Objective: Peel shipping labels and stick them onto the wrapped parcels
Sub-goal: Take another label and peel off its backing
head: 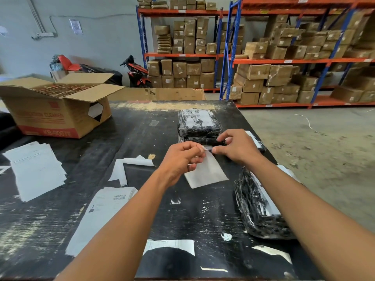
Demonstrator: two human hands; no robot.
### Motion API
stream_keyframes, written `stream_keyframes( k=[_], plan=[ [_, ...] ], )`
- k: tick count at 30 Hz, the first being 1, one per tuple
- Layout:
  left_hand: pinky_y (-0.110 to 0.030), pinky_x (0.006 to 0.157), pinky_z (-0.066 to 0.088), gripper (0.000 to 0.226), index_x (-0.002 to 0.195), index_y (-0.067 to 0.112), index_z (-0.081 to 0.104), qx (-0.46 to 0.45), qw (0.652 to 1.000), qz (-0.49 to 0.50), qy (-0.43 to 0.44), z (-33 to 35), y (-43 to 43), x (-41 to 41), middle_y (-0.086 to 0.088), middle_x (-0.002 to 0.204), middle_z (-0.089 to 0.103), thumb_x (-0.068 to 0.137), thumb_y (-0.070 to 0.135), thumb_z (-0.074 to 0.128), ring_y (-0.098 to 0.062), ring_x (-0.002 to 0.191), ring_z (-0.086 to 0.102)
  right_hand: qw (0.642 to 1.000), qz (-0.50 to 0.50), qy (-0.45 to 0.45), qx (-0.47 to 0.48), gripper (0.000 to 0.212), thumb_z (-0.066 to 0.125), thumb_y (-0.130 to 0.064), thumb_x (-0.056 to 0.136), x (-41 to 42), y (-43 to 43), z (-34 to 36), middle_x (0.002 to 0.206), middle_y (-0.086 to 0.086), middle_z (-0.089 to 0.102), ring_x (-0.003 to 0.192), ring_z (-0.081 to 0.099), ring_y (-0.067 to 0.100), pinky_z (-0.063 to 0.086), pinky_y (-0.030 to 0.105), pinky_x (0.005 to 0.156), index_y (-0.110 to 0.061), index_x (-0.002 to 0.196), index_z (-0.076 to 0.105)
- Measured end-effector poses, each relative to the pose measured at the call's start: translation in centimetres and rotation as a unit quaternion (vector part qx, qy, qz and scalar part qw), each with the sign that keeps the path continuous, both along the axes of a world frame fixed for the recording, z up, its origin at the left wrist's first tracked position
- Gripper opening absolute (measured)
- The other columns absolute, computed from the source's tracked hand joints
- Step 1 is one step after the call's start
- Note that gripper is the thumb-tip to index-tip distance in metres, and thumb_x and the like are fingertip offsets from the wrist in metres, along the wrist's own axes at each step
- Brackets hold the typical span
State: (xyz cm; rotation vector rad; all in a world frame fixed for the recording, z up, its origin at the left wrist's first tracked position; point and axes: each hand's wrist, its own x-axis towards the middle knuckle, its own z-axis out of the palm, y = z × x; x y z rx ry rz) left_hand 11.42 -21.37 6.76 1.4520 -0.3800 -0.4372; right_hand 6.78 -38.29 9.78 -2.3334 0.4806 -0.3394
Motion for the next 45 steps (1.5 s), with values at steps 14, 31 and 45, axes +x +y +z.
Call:
stream_keyframes(
  k=[14, 31, 45],
  plan=[
    [-0.021, 0.061, 0.05, 0.009, 0.082, 0.013, 0.07, 0.021, 1.0, 0.012, -0.005, -0.5, -0.3, 0.1, -0.004, 0.08, 0.072, 0.089, 0.009, 0.067, -0.011, 0.073, 0.069, 0.958, 0.129, 0.054, 0.251, 0.008, 0.076, -0.022, 0.085, -1.6, 0.3, 1.1, 0.089, 0.0, 0.078, 0.087, 0.072, 0.011, 0.044, 0.039, 0.082, -0.017, 0.091, 0.079],
    [-0.027, 0.062, 0.053, 0.015, 0.075, 0.009, 0.061, 0.007, 1.0, 0.024, 0.01, 0.0, -1.7, -0.2, -0.005, 0.067, 0.061, 0.084, 0.0, 0.053, -0.019, 0.062, 0.063, 0.95, 0.061, 0.041, 0.304, 0.006, 0.066, -0.013, 0.083, -1.2, 0.6, 0.3, 0.078, 0.005, 0.076, 0.073, 0.075, 0.015, 0.049, 0.039, 0.081, -0.013, 0.085, 0.071],
    [-0.024, 0.051, 0.049, 0.021, 0.068, 0.009, 0.046, -0.134, 0.975, 0.151, 0.093, -0.1, -2.7, -0.2, -0.008, 0.068, 0.055, 0.084, -0.004, 0.05, -0.017, 0.059, 0.055, 0.905, 0.04, 0.031, 0.422, 0.015, 0.051, -0.013, 0.092, -1.2, 0.1, -0.8, 0.084, 0.006, 0.078, 0.081, 0.076, 0.017, 0.049, 0.04, 0.085, -0.013, 0.093, 0.065]
  ],
)
